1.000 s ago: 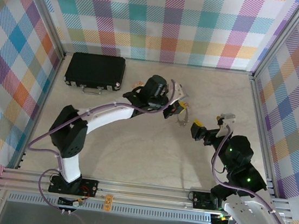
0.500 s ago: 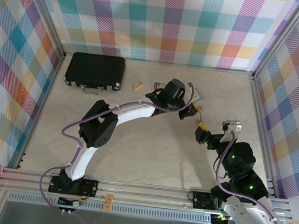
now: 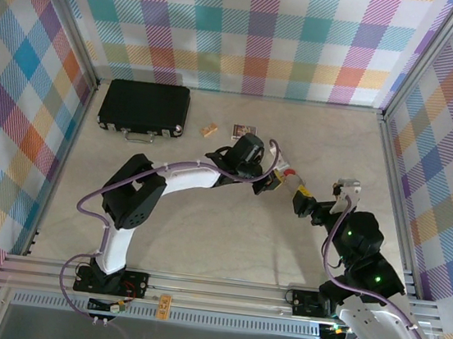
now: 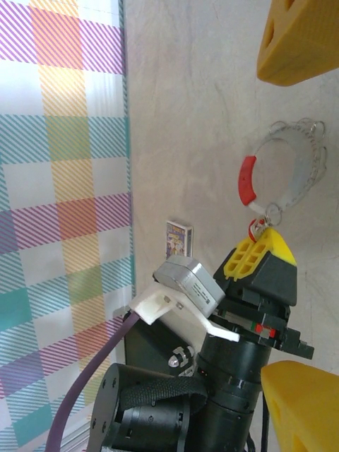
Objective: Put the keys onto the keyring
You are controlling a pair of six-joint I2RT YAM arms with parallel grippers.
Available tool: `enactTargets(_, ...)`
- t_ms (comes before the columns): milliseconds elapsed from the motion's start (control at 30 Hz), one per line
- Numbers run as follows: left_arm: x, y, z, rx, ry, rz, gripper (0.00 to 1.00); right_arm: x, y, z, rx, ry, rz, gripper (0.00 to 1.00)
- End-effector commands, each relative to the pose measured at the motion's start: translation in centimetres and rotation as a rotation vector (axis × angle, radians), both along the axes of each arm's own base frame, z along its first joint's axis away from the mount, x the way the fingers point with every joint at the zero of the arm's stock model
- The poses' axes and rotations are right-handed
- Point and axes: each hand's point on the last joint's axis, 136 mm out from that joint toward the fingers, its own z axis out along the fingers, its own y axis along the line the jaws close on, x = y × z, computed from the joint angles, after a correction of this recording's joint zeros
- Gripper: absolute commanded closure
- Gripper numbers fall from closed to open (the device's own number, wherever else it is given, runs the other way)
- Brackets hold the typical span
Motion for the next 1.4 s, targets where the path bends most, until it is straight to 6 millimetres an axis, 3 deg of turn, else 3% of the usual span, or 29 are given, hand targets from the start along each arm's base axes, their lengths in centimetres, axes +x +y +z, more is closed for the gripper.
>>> enactTargets(0, 0.5, 1.3, 1.3, 0.008, -0.064, 0.016, 1.00, 0.2, 0.4, -0.1, 0.012, -0.005, 0.013, 0.01)
enactTargets(667, 0.7, 9.4, -6.3, 0.311, -0.029, 0.146, 1.00, 0.3, 1.2, -0.3, 0.013, 0.001, 0.053, 0.01)
enactTargets(1367, 0.8, 14.4, -9.0, 0.528, -0.007, 0.227, 1.00, 0.2, 1.5, -0.4, 0.018, 0.004, 0.066, 0.01)
